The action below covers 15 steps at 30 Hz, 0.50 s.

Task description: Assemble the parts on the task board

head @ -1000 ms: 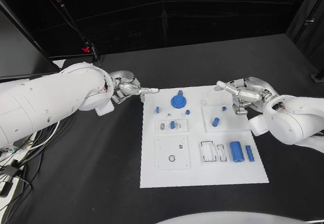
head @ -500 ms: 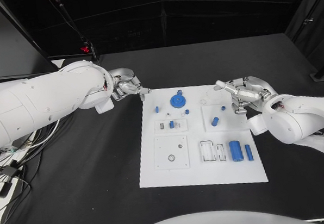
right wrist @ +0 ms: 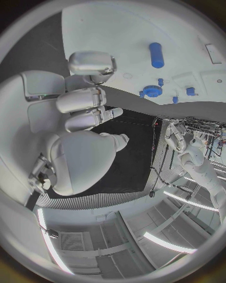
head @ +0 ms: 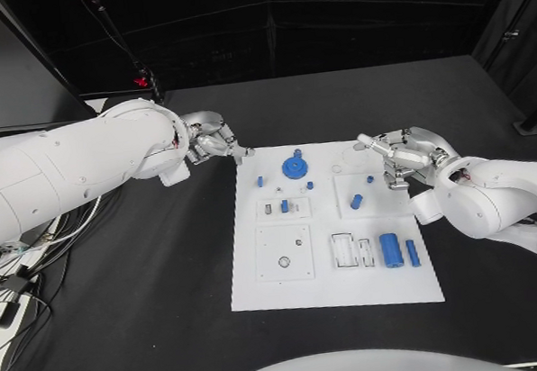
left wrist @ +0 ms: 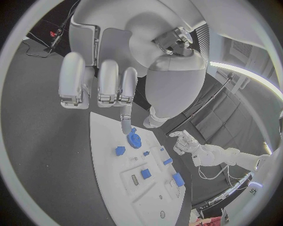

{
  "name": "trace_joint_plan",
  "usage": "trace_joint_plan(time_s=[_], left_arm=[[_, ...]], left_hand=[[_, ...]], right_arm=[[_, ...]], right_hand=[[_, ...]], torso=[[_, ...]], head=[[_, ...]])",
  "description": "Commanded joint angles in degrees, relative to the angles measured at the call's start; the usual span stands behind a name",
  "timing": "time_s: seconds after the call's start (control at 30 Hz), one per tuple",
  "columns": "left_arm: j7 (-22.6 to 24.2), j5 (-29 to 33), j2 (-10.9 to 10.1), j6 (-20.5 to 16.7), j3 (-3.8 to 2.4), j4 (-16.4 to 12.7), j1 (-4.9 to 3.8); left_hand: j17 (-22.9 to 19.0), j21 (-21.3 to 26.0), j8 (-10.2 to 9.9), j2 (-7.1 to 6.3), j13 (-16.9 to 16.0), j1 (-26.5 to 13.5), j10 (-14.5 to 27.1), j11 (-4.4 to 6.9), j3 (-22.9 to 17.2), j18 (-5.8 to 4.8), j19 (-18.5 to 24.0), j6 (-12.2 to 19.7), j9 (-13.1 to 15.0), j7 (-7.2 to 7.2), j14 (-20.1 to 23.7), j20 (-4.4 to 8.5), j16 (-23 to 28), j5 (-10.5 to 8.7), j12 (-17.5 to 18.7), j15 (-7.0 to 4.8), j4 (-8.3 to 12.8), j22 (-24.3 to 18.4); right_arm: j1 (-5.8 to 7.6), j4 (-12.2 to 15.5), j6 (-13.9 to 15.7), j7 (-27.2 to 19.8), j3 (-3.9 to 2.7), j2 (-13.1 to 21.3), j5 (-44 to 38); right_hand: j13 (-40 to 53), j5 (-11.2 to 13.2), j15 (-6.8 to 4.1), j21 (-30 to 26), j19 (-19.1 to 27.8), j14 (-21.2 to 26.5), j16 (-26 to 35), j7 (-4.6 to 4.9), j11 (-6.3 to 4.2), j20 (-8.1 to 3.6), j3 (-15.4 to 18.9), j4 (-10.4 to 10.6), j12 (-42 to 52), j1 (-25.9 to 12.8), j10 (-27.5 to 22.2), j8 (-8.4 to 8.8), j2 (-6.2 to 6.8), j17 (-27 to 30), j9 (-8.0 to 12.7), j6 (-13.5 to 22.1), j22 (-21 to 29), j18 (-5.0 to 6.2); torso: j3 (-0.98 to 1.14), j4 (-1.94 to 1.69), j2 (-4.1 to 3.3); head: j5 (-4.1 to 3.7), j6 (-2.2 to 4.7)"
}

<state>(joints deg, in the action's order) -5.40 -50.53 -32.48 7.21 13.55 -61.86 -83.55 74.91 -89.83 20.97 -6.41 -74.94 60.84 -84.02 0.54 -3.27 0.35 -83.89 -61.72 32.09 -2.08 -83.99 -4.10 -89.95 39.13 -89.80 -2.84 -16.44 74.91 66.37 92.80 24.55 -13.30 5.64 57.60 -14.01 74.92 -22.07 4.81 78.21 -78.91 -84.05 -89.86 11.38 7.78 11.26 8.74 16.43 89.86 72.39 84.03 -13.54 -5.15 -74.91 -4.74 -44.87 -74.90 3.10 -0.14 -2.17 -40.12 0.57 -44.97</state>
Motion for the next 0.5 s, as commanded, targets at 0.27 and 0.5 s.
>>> trace_joint_plan(time_s=[0.27,0.5], left_arm=[[-4.8,-0.1,2.7,1.8,-0.04,3.5,-0.05],[-9.7,-0.2,5.6,5.1,-0.05,6.4,0.09]], left_hand=[[15.1,-0.2,-2.4,6.21,-15.1,6.3,-6.0,1.20,2.8,-0.35,-6.1,-3.5,-0.7,0.64,-6.0,0.01,0.0,-34.77,-0.2,-1.18,-0.2,15.1],[15.1,-0.2,-5.4,6.27,-15.1,1.7,-6.0,0.72,7.4,-0.35,-6.1,-4.9,-2.6,0.13,-6.0,-0.53,0.0,-33.65,-0.2,-0.74,-0.4,15.1]], right_arm=[[0.03,0.2,-0.7,-0.2,-0.01,-0.2,0.1],[0.03,0.1,-0.6,-0.2,-0.01,-0.3,0.1]], right_hand=[[15.1,-0.3,0.22,-0.2,0.2,-6.0,-0.1,0.96,0.52,-0.03,0.3,0.1,0.1,0.3,6.0,-0.19,-0.14,-15.1,-0.1,0.4,-10.3,0.51],[15.1,-0.3,0.22,-0.1,0.1,-6.0,-0.1,0.96,0.51,-0.03,0.3,0.1,0.1,0.3,6.0,-0.21,-0.16,-15.1,-0.1,0.5,-10.3,0.49]], torso=[[0.00,0.12,-0.04],[-0.01,0.13,-0.02]], head=[[0.14,0.35],[0.03,0.44]])
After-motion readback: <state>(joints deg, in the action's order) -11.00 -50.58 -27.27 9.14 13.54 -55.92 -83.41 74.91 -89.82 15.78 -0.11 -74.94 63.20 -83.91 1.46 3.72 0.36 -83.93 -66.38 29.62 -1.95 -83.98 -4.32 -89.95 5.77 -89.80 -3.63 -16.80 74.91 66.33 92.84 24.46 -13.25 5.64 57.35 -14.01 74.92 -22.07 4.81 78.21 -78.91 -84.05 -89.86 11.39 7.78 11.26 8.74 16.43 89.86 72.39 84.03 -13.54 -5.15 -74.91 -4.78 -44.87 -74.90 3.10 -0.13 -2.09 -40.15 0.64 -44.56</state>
